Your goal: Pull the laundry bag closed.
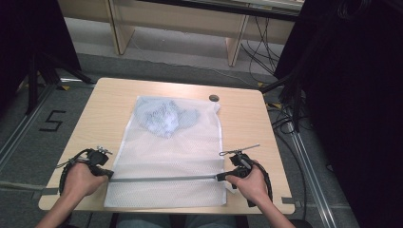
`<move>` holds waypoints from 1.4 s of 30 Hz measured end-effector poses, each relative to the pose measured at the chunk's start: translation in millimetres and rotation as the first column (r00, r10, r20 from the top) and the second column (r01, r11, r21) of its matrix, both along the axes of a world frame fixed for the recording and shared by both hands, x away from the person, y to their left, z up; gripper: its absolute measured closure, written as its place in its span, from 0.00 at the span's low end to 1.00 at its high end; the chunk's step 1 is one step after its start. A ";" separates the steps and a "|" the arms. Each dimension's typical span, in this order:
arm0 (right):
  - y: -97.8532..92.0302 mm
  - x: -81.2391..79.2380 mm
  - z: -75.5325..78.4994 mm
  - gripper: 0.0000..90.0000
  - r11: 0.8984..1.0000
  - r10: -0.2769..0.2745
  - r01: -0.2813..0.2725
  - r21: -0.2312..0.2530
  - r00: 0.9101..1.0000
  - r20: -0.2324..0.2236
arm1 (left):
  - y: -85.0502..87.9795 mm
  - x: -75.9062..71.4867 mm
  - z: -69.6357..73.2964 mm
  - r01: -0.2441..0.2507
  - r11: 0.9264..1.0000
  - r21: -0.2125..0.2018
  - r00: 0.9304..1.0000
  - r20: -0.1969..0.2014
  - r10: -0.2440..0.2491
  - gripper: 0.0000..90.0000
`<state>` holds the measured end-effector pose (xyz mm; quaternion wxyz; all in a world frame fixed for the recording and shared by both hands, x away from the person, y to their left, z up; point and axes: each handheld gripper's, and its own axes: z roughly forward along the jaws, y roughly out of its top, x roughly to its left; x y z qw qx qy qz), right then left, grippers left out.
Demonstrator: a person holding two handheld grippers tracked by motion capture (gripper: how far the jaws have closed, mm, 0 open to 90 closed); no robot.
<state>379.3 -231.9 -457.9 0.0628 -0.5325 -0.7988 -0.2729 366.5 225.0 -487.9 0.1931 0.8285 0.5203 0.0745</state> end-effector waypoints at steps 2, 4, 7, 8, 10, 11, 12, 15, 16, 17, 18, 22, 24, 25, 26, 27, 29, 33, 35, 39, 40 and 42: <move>-2.1 1.4 -1.3 0.97 1.000 0.018 -0.018 -0.009 1.000 0.022 | 0.0 0.0 0.1 0.001 1.000 0.001 1.000 0.000 -0.001 1.00; -2.9 1.3 -1.5 0.97 1.000 0.019 -0.019 -0.007 1.000 0.025 | 0.0 0.0 -0.1 0.000 1.000 -0.001 1.000 0.001 0.000 1.00; -4.4 1.5 -1.6 0.97 1.000 0.023 -0.023 -0.005 0.999 0.027 | 0.0 0.0 0.1 0.001 1.000 0.001 1.000 -0.001 -0.001 1.00; -4.5 1.6 -1.3 0.97 1.000 0.014 -0.014 -0.004 1.000 0.022 | 0.0 0.1 0.0 0.000 1.000 0.000 1.000 0.000 0.000 1.00; -6.0 1.8 -1.0 0.97 1.000 0.025 -0.025 -0.014 1.000 0.019 | -1.1 -0.4 -0.8 -0.016 1.000 -0.015 1.000 0.006 0.016 1.00; -3.5 0.2 0.5 0.97 1.000 -0.007 0.007 0.003 1.000 -0.010 | 0.1 -0.1 0.0 -0.001 1.000 -0.001 1.000 -0.002 0.001 1.00; -4.6 0.7 0.0 0.97 1.000 0.008 -0.008 0.000 1.000 -0.002 | 0.1 0.0 0.0 0.002 1.000 0.000 1.000 0.001 -0.002 1.00; -5.3 0.8 -0.2 0.97 1.000 0.009 -0.008 -0.006 1.000 0.007 | 0.2 0.0 0.0 0.002 1.000 0.000 1.000 0.000 -0.002 1.00; -7.0 1.5 -1.5 0.97 1.000 0.027 -0.027 -0.004 0.999 0.021 | 0.1 -0.1 0.0 0.001 1.000 -0.001 1.000 0.000 -0.001 1.00; -6.7 1.5 -1.6 0.97 1.000 0.019 -0.019 -0.004 1.000 0.019 | 0.1 -0.1 -0.1 0.001 1.000 -0.001 1.000 0.001 -0.001 1.00; -7.0 1.6 -1.8 0.97 1.000 0.014 -0.014 -0.005 1.000 0.016 | -0.4 -0.2 -0.4 -0.006 1.000 -0.008 1.000 0.003 0.006 1.00; -7.9 1.6 -2.0 0.97 1.000 0.013 -0.013 -0.010 1.000 0.014 | 0.0 -0.1 0.0 -0.001 1.000 -0.002 1.000 -0.001 0.001 1.00; -8.3 1.7 -2.5 0.97 1.000 0.015 -0.014 -0.012 1.000 0.013 | -1.1 -0.4 -1.0 -0.016 1.000 -0.016 1.000 0.009 0.016 1.00; -9.2 3.0 -4.0 0.97 0.999 0.037 -0.037 -0.008 0.999 0.031 | -1.1 -0.5 -0.6 -0.017 1.000 -0.012 1.000 0.004 0.017 1.00; -7.3 0.9 -2.1 0.97 1.000 0.001 -0.001 -0.007 1.000 -0.003 | -1.1 -0.5 -0.6 -0.017 1.000 -0.012 1.000 0.004 0.017 1.00; -8.1 1.3 -2.7 0.97 1.000 0.005 -0.005 -0.009 1.000 0.000 | -0.2 -0.2 -0.2 -0.003 1.000 -0.006 1.000 0.000 0.003 1.00; -8.2 1.3 -2.8 0.97 1.000 0.010 -0.010 -0.005 1.000 0.004 | -1.0 -0.4 -0.8 -0.015 1.000 -0.015 1.000 0.007 0.015 1.00; -10.5 2.3 -3.9 0.97 1.000 0.012 -0.012 -0.018 1.000 0.005 | -1.1 -0.6 -0.6 -0.019 1.000 -0.014 1.000 0.004 0.019 1.00; -12.2 2.7 -4.6 0.97 1.000 0.021 -0.021 -0.021 1.000 0.010 | -1.0 -0.8 -1.1 -0.019 1.000 -0.016 1.000 0.007 0.019 1.00; -13.0 3.1 -5.0 0.97 1.000 0.009 -0.009 -0.017 1.000 0.001 | -1.6 -0.9 -0.8 -0.026 0.999 -0.018 1.000 0.002 0.026 1.00; -13.5 3.2 -4.9 0.97 1.000 0.013 -0.013 -0.011 1.000 -0.001 | -1.6 -0.9 -0.8 -0.026 0.999 -0.018 1.000 0.002 0.026 1.00; -12.2 2.4 -4.3 0.97 1.000 -0.001 0.001 -0.013 1.000 -0.014 | -0.8 -0.3 -0.7 -0.014 1.000 -0.012 1.000 0.005 0.014 1.00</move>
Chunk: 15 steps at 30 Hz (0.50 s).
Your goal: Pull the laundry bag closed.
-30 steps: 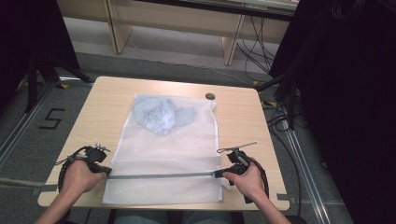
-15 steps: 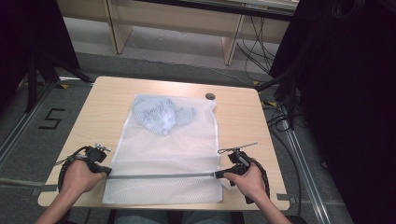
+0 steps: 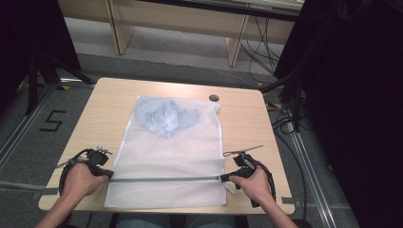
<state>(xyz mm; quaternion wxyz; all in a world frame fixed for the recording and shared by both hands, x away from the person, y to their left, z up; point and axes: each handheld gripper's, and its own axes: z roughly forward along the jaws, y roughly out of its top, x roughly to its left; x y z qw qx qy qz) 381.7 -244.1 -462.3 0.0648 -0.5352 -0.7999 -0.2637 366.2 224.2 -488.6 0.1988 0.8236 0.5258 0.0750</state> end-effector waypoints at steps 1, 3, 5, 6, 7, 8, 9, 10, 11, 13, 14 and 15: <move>0.0 0.0 0.0 0.97 1.000 0.000 0.000 0.000 1.000 0.000 | 0.0 0.0 0.0 0.000 1.000 0.000 1.000 0.000 0.000 1.00; -1.0 1.3 -1.5 0.97 1.000 0.009 -0.009 -0.007 1.000 0.009 | 0.0 0.0 -0.2 -0.001 1.000 -0.004 1.000 -0.001 0.001 1.00; -2.5 2.1 -2.3 0.97 1.000 0.028 -0.028 -0.011 1.000 0.014 | 0.3 -0.2 -0.7 0.000 1.000 -0.007 1.000 0.005 0.000 1.00; -2.8 2.6 -3.0 0.97 0.999 0.031 -0.031 -0.018 0.999 0.008 | 0.0 -0.5 -1.0 -0.005 1.000 -0.010 1.000 0.007 0.005 1.00; -5.1 3.9 -4.6 0.97 0.996 0.072 -0.071 -0.053 0.997 0.025 | 0.5 -0.8 -0.3 -0.008 1.000 -0.008 1.000 -0.007 0.007 1.00; -5.1 3.9 -4.6 0.97 0.996 0.072 -0.071 -0.053 0.997 0.025 | 0.5 -0.8 -0.3 -0.008 1.000 -0.008 1.000 -0.007 0.007 1.00; -4.5 3.7 -4.4 0.96 0.996 0.071 -0.070 -0.058 0.997 0.027 | 0.6 -0.5 -0.2 -0.005 1.000 -0.004 1.000 -0.007 0.005 1.00; -3.2 3.7 -3.8 0.96 0.996 0.066 -0.064 -0.062 0.997 0.029 | -0.7 -0.8 -0.7 -0.017 1.000 -0.013 1.000 -0.002 0.017 1.00; -2.2 3.9 -3.7 0.96 0.995 0.073 -0.071 -0.068 0.997 0.028 | 0.0 -0.6 0.0 -0.004 1.000 0.001 1.000 -0.008 0.004 1.00; -1.6 4.1 -3.7 0.96 0.995 0.072 -0.070 -0.068 0.997 0.025 | -1.2 -0.9 -0.5 -0.022 1.000 -0.008 1.000 -0.003 0.022 1.00; -0.6 4.4 -3.7 0.96 0.996 0.063 -0.061 -0.063 0.998 0.024 | -1.7 -1.4 -1.0 -0.035 0.999 -0.019 0.999 -0.003 0.035 1.00; 1.4 4.7 -3.1 0.96 0.996 0.062 -0.060 -0.059 0.998 0.018 | -1.0 -1.7 -0.3 -0.031 0.999 -0.012 0.999 -0.016 0.031 1.00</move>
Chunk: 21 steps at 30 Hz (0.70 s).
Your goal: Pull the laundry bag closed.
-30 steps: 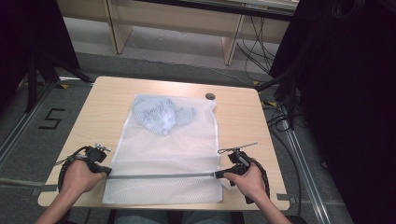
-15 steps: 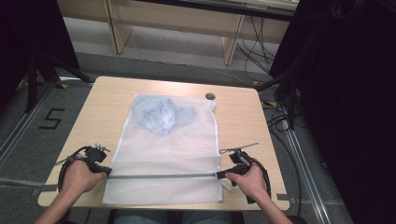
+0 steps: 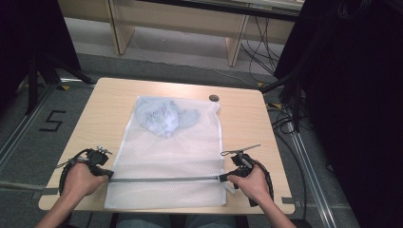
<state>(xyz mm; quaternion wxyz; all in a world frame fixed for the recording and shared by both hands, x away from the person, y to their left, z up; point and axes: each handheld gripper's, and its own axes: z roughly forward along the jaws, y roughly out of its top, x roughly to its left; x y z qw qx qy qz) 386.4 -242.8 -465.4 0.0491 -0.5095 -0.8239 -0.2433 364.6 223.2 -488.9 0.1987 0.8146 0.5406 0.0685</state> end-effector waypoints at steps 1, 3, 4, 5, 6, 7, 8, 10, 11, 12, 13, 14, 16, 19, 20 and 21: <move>0.0 0.0 0.0 0.96 1.000 0.000 0.000 0.000 1.000 0.000 | 0.0 0.0 0.0 0.000 1.000 0.000 1.000 0.000 0.000 1.00; 2.4 0.0 0.8 0.96 1.000 -0.012 0.012 0.002 1.000 -0.002 | -0.9 0.3 -0.4 -0.004 1.000 0.000 1.000 0.013 0.004 1.00; 4.5 -0.2 1.4 0.93 1.000 -0.022 0.022 0.009 1.000 -0.001 | -0.2 0.8 -0.2 0.009 1.000 0.007 1.000 0.013 -0.009 1.00; 4.5 -0.2 1.4 0.93 1.000 -0.022 0.022 0.009 1.000 -0.001 | 0.8 1.1 0.4 0.024 1.000 0.018 1.000 0.010 -0.025 1.00; 5.8 -0.4 1.9 0.92 0.999 -0.028 0.028 0.021 1.000 -0.006 | 0.6 1.3 1.1 0.026 0.999 0.021 1.000 0.004 -0.026 1.00; 8.0 -1.1 3.0 0.91 0.999 -0.046 0.046 0.028 0.999 -0.014 | 0.6 1.4 1.0 0.026 0.999 0.022 1.000 0.004 -0.026 1.00; 13.0 -3.1 4.6 0.87 0.998 -0.050 0.050 0.043 0.999 -0.006 | 0.3 1.0 0.3 0.019 1.000 0.016 1.000 0.008 -0.019 1.00; 22.7 -6.4 6.8 0.84 0.990 -0.082 0.086 0.110 0.996 -0.033 | 0.5 1.0 0.3 0.019 1.000 0.016 1.000 0.008 -0.019 1.00; 22.7 -6.4 6.8 0.84 0.990 -0.082 0.086 0.110 0.996 -0.033 | -0.4 0.7 0.0 0.007 1.000 0.009 1.000 0.012 -0.007 1.00; 25.1 -6.8 5.3 0.83 0.990 -0.026 0.028 0.139 1.000 -0.018 | -0.6 0.5 -0.2 0.001 1.000 0.006 1.000 0.014 -0.002 1.00; 25.1 -6.8 5.3 0.83 0.990 -0.026 0.028 0.139 1.000 -0.018 | -0.6 0.5 -0.2 0.001 1.000 0.006 1.000 0.014 -0.002 1.00; 26.6 -6.4 5.0 0.80 0.986 -0.012 0.014 0.168 1.000 -0.014 | -1.9 -0.5 -0.5 -0.021 1.000 -0.008 1.000 0.006 0.021 1.00; 25.8 -5.7 4.4 0.79 0.985 -0.011 0.010 0.172 1.000 0.004 | -0.2 -0.4 0.0 -0.007 1.000 -0.001 1.000 0.001 0.007 1.00; 20.3 -3.6 6.4 0.79 0.988 -0.043 0.038 0.152 0.999 0.033 | 2.6 -0.3 -1.0 -0.001 1.000 -0.014 1.000 0.017 0.001 1.00; 15.4 -2.4 6.3 0.77 0.990 -0.057 0.050 0.133 0.997 0.043 | 2.0 -1.2 -1.2 -0.023 0.999 -0.029 1.000 0.014 0.023 0.99; 12.2 -2.2 5.3 0.77 0.992 -0.064 0.057 0.112 0.996 0.058 | 5.4 0.2 -1.2 0.013 1.000 -0.017 1.000 0.028 -0.013 0.99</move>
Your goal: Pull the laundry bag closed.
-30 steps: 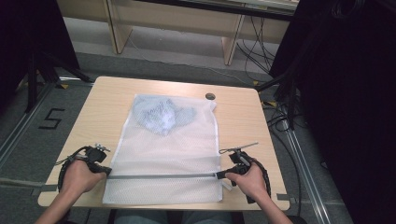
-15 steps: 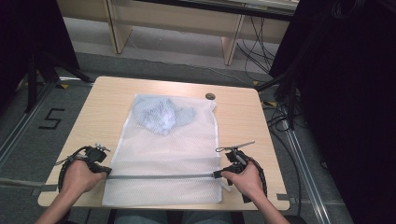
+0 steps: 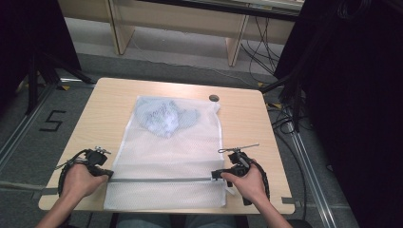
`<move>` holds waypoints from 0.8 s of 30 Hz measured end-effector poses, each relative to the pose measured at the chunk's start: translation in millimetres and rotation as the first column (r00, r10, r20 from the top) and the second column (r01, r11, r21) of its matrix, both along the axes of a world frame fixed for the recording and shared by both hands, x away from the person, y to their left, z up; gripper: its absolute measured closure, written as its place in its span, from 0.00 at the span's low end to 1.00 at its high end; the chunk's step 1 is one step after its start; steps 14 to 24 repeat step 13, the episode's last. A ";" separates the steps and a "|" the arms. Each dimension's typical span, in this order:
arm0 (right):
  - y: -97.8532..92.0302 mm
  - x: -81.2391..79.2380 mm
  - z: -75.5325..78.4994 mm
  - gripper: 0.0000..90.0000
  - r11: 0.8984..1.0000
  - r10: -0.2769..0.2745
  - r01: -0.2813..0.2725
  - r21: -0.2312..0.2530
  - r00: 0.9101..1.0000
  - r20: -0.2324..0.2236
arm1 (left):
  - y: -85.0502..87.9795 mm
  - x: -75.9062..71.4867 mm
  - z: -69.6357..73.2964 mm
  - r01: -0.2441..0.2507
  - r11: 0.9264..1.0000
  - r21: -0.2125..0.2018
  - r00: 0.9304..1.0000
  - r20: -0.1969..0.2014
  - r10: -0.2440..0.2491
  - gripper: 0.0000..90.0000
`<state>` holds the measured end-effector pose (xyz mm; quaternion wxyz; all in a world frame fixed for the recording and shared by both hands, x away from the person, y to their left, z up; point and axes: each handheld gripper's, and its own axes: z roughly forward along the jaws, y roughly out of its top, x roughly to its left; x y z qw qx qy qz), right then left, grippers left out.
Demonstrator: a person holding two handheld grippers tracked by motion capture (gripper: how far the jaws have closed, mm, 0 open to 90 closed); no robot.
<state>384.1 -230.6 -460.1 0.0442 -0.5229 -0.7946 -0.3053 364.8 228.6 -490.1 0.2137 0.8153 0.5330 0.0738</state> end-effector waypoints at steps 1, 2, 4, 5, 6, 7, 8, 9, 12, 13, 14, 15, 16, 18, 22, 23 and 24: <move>0.0 0.0 0.0 0.77 1.000 0.000 0.000 0.000 1.000 0.000 | -2.7 -2.9 -1.3 -0.051 0.998 -0.034 0.999 -0.009 0.051 0.99; -3.7 0.2 -1.5 0.77 1.000 0.001 0.000 -0.014 1.000 0.009 | -2.1 -2.9 -0.5 -0.051 0.998 -0.029 0.999 -0.011 0.051 0.98; -10.9 -0.3 -3.7 0.74 1.000 -0.007 0.007 -0.014 1.000 0.005 | -2.1 -4.2 -1.2 -0.068 0.997 -0.042 0.998 0.016 0.069 0.96; -19.2 -0.6 -5.1 0.73 1.000 -0.010 0.010 -0.019 1.000 0.011 | 2.7 -2.9 4.1 -0.034 0.999 -0.014 0.999 0.022 0.035 0.95; -23.5 -0.9 -5.3 0.73 1.000 -0.007 0.007 -0.025 1.000 0.015 | 2.7 -2.9 4.1 -0.034 0.999 -0.014 0.999 0.022 0.035 0.93; -23.5 -0.9 -5.3 0.73 1.000 -0.007 0.007 -0.025 1.000 0.015 | 3.4 -4.0 5.7 -0.051 0.998 -0.033 0.998 0.038 0.052 0.93; -32.1 -2.7 -5.4 0.72 0.998 -0.019 0.021 -0.059 0.999 0.036 | 4.1 -6.9 9.5 -0.072 0.996 -0.053 0.994 0.073 0.076 0.89; -32.1 -2.7 -5.4 0.72 0.998 -0.019 0.021 -0.059 0.999 0.036 | 4.1 -6.9 9.5 -0.072 0.996 -0.053 0.994 0.073 0.076 0.88; -41.9 -4.4 -6.4 0.71 0.997 -0.023 0.027 -0.070 0.998 0.055 | 4.7 -8.9 12.8 -0.055 0.996 -0.064 0.994 0.088 0.061 0.84; -44.8 -5.7 -6.6 0.70 0.995 -0.023 0.030 -0.092 0.997 0.072 | 3.3 -9.2 11.5 -0.058 0.995 -0.078 0.994 0.092 0.065 0.82; -44.8 -5.7 -6.6 0.70 0.995 -0.023 0.030 -0.092 0.997 0.072 | 3.3 -9.2 11.5 -0.058 0.995 -0.078 0.994 0.092 0.065 0.82; -44.8 -5.7 -6.6 0.70 0.995 -0.023 0.030 -0.092 0.997 0.072 | 3.3 -9.2 11.5 -0.058 0.995 -0.078 0.994 0.092 0.065 0.82; -44.8 -5.7 -6.6 0.70 0.995 -0.023 0.030 -0.092 0.997 0.072 | 3.3 -9.2 11.5 -0.058 0.995 -0.078 0.994 0.092 0.065 0.82; -44.8 -5.7 -6.6 0.70 0.995 -0.023 0.030 -0.092 0.997 0.072 | 3.3 -9.2 11.5 -0.058 0.995 -0.078 0.994 0.092 0.065 0.82; -44.8 -5.7 -6.6 0.70 0.995 -0.023 0.030 -0.092 0.997 0.072 | 3.3 -9.2 11.5 -0.058 0.995 -0.078 0.994 0.092 0.065 0.82; -44.8 -5.7 -6.6 0.70 0.995 -0.023 0.030 -0.092 0.997 0.072 | 3.3 -9.2 11.5 -0.058 0.995 -0.078 0.994 0.092 0.065 0.82; -44.8 -5.7 -6.6 0.70 0.995 -0.023 0.030 -0.092 0.997 0.072 | 3.3 -9.2 11.5 -0.058 0.995 -0.078 0.994 0.092 0.065 0.82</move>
